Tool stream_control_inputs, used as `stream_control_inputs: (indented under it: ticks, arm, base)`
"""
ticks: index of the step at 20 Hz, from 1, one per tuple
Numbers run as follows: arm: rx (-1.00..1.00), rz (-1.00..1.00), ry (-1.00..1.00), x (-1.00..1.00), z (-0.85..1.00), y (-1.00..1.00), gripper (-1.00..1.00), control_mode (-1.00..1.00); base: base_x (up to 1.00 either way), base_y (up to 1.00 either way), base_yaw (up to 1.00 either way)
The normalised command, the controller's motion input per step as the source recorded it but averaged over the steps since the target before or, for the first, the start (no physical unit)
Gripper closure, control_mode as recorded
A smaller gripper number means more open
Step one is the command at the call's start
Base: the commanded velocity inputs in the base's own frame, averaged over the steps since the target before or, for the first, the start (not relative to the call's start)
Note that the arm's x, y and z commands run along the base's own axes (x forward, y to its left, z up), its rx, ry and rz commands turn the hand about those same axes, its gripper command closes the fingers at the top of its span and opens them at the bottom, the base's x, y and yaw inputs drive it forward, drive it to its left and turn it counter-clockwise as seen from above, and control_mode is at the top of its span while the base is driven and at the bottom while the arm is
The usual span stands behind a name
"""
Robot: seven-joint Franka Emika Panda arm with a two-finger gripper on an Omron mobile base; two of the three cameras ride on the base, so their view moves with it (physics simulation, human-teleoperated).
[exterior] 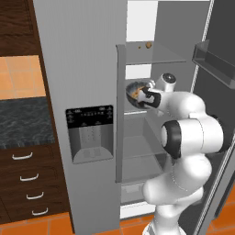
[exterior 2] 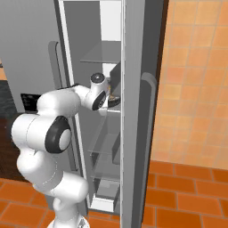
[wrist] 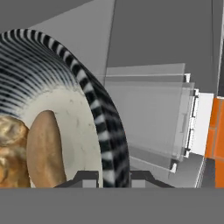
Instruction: Pick the chicken drumstick and sweet potato from their plates and place them in the bowl. Then put the bowl in the fridge.
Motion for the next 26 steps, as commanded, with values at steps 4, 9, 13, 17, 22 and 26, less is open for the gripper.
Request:
stream_control_inputs:
  ticks: [4,9,13,17,22,26]
  arm:
    - [0.00,0.00,0.00,0.71,-0.39,0.00,1.00,-1.00]
    - [0.00,0.00,0.00,0.65,-0.30,-0.11,1.00,-1.00]
    - [0.00,0.00,0.00,0.79,-0.11,-0.19,1.00,-1.00]
    - [0.00,0.00,0.00,0.52,-0.20,-0.10,1.00,-1.00]
    - [0.00,0.00,-0.02,0.15,-0.33,0.00,-1.00,-1.00]
    - [0.00,0.00,-0.05,0.11,-0.06,0.00,-1.00,-1.00]
  base:
    - [0.00,0.00,0.00]
    - [0.00,0.00,0.00]
    - [0.00,0.00,0.00]
    - [0.00,0.00,0.00]
    - [0.00,0.00,0.00]
    - [0.00,0.00,0.00]
